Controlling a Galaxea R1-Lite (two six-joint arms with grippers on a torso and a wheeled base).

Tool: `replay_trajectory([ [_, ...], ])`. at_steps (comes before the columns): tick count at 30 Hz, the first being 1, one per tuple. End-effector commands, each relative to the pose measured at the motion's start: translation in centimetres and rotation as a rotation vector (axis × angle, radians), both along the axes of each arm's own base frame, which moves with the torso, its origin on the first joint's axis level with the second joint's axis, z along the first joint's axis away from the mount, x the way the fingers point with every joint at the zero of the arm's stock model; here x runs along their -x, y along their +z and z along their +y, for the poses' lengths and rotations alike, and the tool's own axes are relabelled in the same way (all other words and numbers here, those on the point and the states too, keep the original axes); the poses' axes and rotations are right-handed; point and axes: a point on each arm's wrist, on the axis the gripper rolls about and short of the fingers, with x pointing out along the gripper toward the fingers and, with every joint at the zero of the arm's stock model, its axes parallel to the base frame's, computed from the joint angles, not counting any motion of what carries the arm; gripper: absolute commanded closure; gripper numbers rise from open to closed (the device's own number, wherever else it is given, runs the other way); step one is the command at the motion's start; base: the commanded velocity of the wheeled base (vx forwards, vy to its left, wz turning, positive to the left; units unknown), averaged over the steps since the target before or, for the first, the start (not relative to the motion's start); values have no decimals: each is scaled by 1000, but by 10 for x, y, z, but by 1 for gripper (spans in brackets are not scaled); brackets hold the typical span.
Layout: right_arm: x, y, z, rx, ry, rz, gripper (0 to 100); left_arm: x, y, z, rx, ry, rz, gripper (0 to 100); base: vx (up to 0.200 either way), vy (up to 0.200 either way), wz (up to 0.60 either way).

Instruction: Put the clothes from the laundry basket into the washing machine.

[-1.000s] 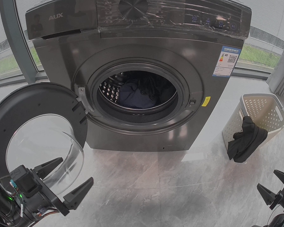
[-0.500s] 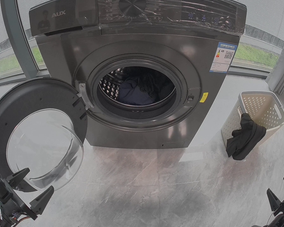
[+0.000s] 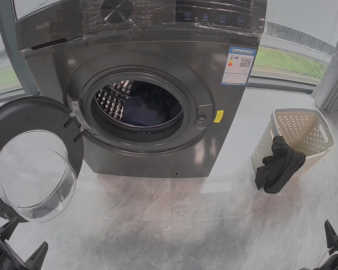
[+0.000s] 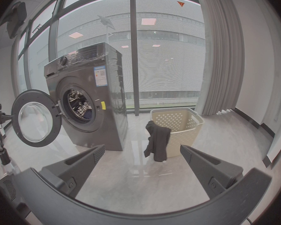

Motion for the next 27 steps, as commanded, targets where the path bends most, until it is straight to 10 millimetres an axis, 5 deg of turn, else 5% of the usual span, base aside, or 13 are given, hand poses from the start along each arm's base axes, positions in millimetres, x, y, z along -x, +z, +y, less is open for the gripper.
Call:
replay_trajectory([
  [1,-1,-4,0,-1,-46,8,0,13,-12,-1,-2,108,-74,0,0,-200,0],
  [12,8,-6,4,-12,-118,-85,0,16,-20,-2,-1,241,-48,0,0,-200,0],
  [21,7,-11,8,72,95,-30,0,18,-20,-2,-1,209,-64,0,0,-200,0],
  [27,7,-12,6,15,13,-20,0,20,-20,-3,8,157,-82,0,0,-200,0],
])
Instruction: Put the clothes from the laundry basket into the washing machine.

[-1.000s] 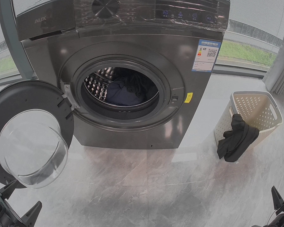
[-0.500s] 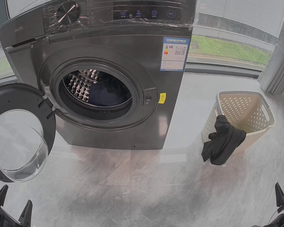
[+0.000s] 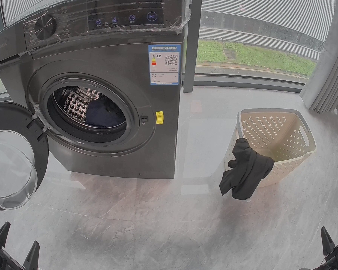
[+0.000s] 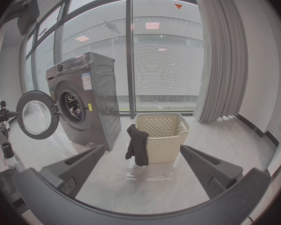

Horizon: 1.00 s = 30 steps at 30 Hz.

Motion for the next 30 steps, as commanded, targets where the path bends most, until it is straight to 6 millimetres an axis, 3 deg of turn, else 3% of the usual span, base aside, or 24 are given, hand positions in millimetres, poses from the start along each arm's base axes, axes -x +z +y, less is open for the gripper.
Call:
replay_trajectory([
  [1,-1,-6,-2,-19,-64,17,0,1,-4,-1,5,-40,-3,0,0,-200,0],
  [7,-1,-6,-1,-8,-68,17,0,1,-4,-2,23,-104,-1,0,0,-200,0],
  [14,-1,-6,-2,-17,-72,17,0,1,-4,-2,75,-120,6,0,0,0,0],
  [26,-1,-6,-2,-17,-72,17,0,0,-8,3,0,123,24,0,0,-167,0],
  [30,-1,-6,-2,-19,-74,17,0,0,-11,3,-42,107,66,0,0,-100,0],
])
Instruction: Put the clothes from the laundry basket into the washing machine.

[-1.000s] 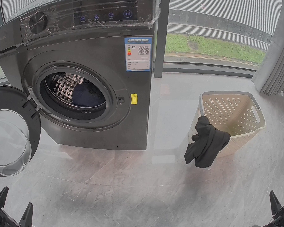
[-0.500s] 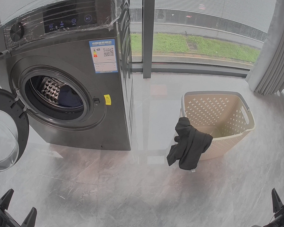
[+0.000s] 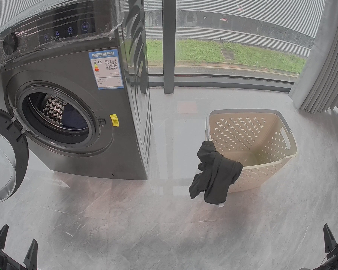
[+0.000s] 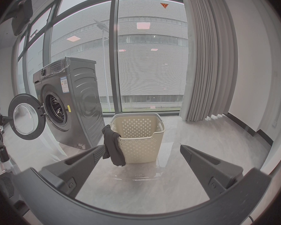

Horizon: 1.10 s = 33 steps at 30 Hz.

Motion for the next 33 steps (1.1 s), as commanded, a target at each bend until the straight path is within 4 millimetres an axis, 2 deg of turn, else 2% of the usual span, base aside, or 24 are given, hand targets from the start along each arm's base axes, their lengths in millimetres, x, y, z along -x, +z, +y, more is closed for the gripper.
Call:
replay_trajectory([
  [1,-1,-5,0,0,0,13,0,0,-5,0,-25,-13,11,0,0,0,0],
  [31,-1,-4,0,-10,-23,1,0,0,-5,-1,-4,-28,9,0,0,0,0],
  [32,-1,-1,0,-7,-25,-21,0,0,-5,-1,-4,-28,9,0,0,0,0],
  [33,6,22,-1,-16,-33,-167,0,0,-5,-1,-1,-28,9,0,0,0,0],
])
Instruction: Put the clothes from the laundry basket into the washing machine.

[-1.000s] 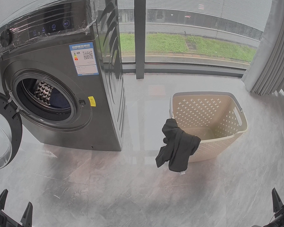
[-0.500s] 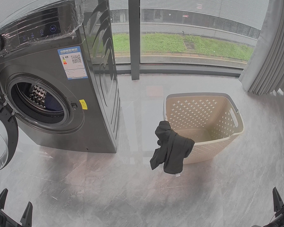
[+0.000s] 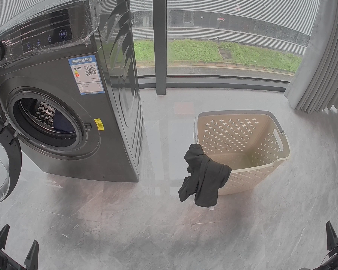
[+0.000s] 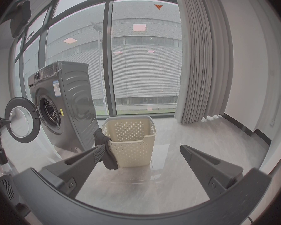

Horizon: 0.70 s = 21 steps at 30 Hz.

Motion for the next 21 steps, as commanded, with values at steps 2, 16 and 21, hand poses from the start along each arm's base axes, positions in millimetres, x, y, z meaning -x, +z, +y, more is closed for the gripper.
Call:
replay_trajectory([
  [2,23,72,0,-42,-4,-340,0,0,-5,0,-2,0,3,0,0,0,0],
  [16,-99,123,12,-67,324,300,0,0,-5,0,-5,-2,3,0,0,0,0],
  [21,-157,112,30,-34,403,351,0,0,-5,0,-2,0,3,0,0,0,0],
])
